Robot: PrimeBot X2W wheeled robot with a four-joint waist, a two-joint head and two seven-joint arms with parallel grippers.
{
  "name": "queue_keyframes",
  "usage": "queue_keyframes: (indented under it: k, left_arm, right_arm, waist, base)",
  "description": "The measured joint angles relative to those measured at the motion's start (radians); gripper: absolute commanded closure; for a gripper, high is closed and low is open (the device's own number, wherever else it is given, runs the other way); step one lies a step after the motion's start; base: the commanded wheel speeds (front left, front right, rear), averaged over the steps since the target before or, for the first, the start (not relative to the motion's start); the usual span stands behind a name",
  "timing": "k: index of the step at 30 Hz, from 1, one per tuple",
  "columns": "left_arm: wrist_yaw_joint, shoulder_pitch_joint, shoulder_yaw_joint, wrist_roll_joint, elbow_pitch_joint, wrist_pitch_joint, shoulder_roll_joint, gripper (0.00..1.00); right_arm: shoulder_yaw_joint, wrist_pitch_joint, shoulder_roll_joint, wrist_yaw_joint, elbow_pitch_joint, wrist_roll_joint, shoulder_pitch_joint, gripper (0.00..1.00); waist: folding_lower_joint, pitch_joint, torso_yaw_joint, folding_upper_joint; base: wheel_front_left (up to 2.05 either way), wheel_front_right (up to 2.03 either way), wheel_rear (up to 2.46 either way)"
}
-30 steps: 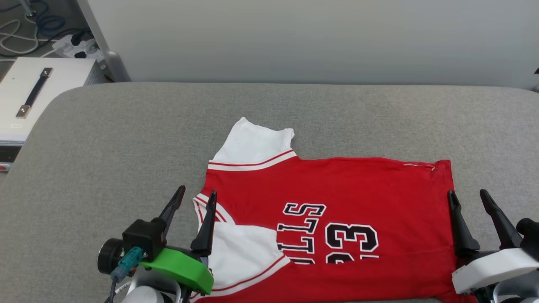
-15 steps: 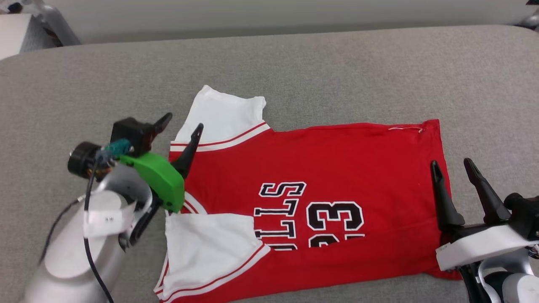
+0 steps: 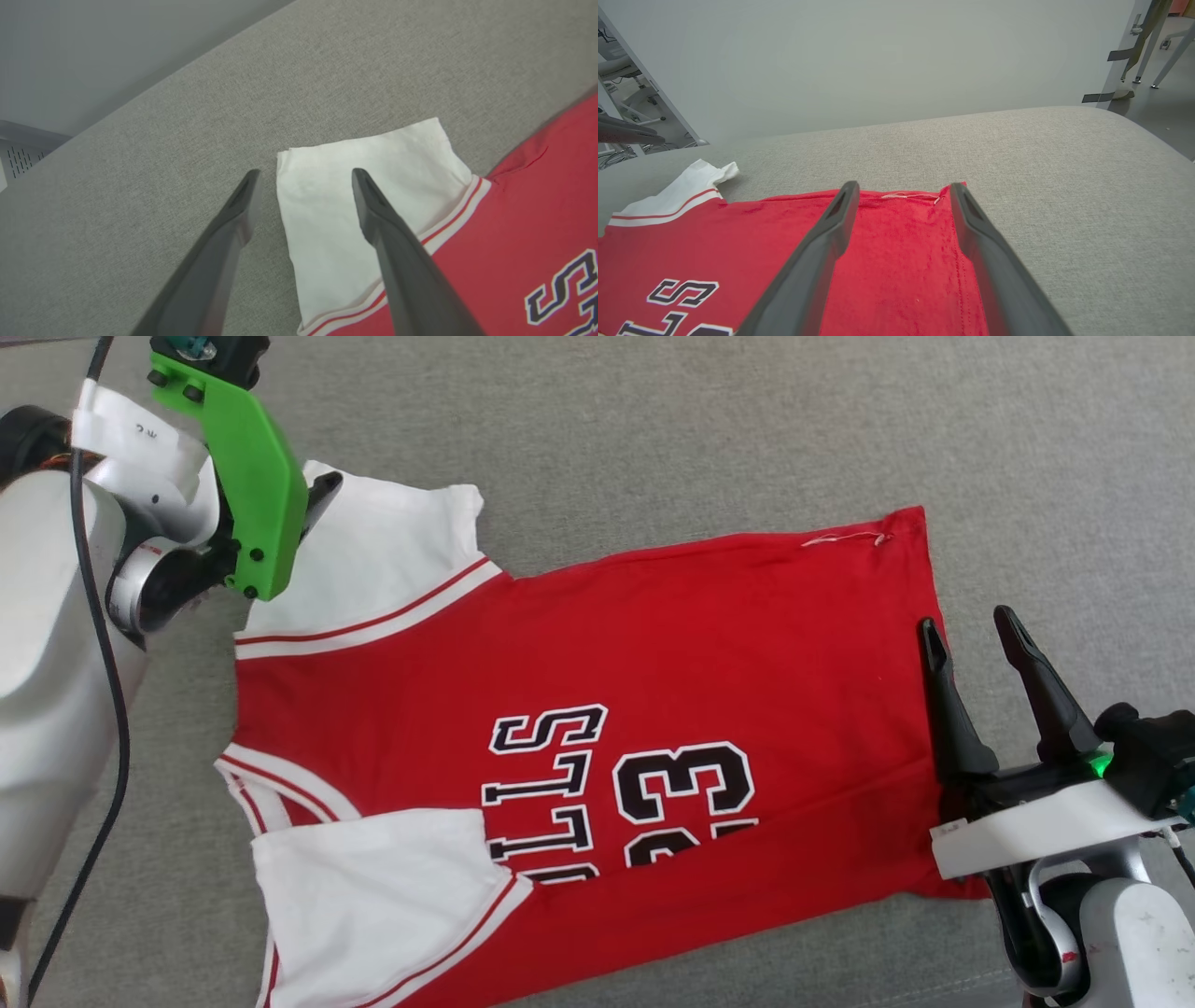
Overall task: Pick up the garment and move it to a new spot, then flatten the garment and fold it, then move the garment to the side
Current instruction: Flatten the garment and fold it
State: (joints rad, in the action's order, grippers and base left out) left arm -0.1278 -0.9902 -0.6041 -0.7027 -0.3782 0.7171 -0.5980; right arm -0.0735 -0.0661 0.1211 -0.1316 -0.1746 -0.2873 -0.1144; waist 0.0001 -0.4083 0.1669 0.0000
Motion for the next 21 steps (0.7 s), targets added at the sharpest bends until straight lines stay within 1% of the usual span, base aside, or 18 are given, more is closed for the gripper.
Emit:
queue_keyframes:
  k: [2, 4, 8, 13, 15, 16, 17, 18, 19, 21]
  left_arm:
    - [0.000, -0.023, -0.027, -0.028, -0.031, 0.051, -0.016, 0.00]
    - [0.000, -0.044, -0.036, -0.045, -0.074, 0.075, -0.030, 0.00]
    - [0.000, -0.074, -0.035, -0.049, -0.163, 0.075, -0.043, 0.00]
    - [0.000, -0.110, -0.031, -0.048, -0.213, 0.044, -0.041, 0.00]
    - [0.000, -0.122, -0.031, -0.051, -0.232, 0.048, -0.037, 0.00]
    - [0.000, -0.125, -0.031, -0.057, -0.238, 0.054, -0.035, 0.51]
    - [0.000, -0.129, -0.026, -0.072, -0.250, 0.068, -0.030, 0.85]
    - [0.002, -0.133, -0.016, -0.098, -0.263, 0.094, -0.023, 1.00]
    - [0.002, -0.134, -0.001, -0.146, -0.276, 0.124, -0.005, 1.00]
    - [0.002, -0.127, 0.000, -0.148, -0.279, 0.105, 0.002, 1.00]
  right_arm:
    - [-0.006, -0.006, -0.003, 0.000, 0.004, -0.004, -0.010, 0.00]
    - [-0.015, -0.013, -0.006, 0.000, 0.009, -0.007, -0.018, 0.00]
    - [-0.032, -0.025, -0.010, 0.000, 0.019, -0.008, -0.033, 0.00]
    - [-0.035, -0.035, -0.009, 0.000, 0.028, -0.013, -0.037, 0.00]
    - [-0.035, -0.035, -0.008, 0.000, 0.030, -0.015, -0.039, 0.00]
    - [-0.035, -0.035, -0.007, 0.000, 0.031, -0.015, -0.040, 0.00]
    - [-0.035, -0.035, -0.007, 0.000, 0.031, -0.015, -0.043, 0.00]
    - [-0.035, -0.035, -0.007, 0.000, 0.031, -0.015, -0.046, 0.00]
    - [-0.034, -0.034, -0.006, 0.000, 0.031, -0.015, -0.053, 0.00]
    - [-0.034, -0.029, -0.006, 0.000, 0.032, -0.015, -0.053, 0.00]
  waist:
    - [0.0000, -0.021, 0.017, 0.0000]
    - [-0.0001, -0.043, 0.034, 0.0000]
    - [0.0000, -0.083, 0.062, 0.0000]
    - [0.0000, -0.118, 0.085, 0.0000]
    - [-0.0001, -0.128, 0.089, 0.0000]
    - [-0.0001, -0.130, 0.089, 0.0000]
    - [-0.0001, -0.132, 0.088, 0.0000]
    - [-0.0001, -0.132, 0.086, 0.0000]
    - [-0.0001, -0.128, 0.078, 0.0000]
    - [-0.0001, -0.124, 0.075, 0.0000]
  base:
    - [0.00, 0.00, 0.00]
    - [0.00, 0.00, 0.00]
    - [0.00, 0.00, 0.00]
    - [0.00, 0.00, 0.00]
    - [0.00, 0.00, 0.00]
    - [0.00, 0.00, 0.00]
    - [0.00, 0.00, 0.00]
    - [0.00, 0.00, 0.00]
    - [0.00, 0.00, 0.00]
    - [0.00, 0.00, 0.00]
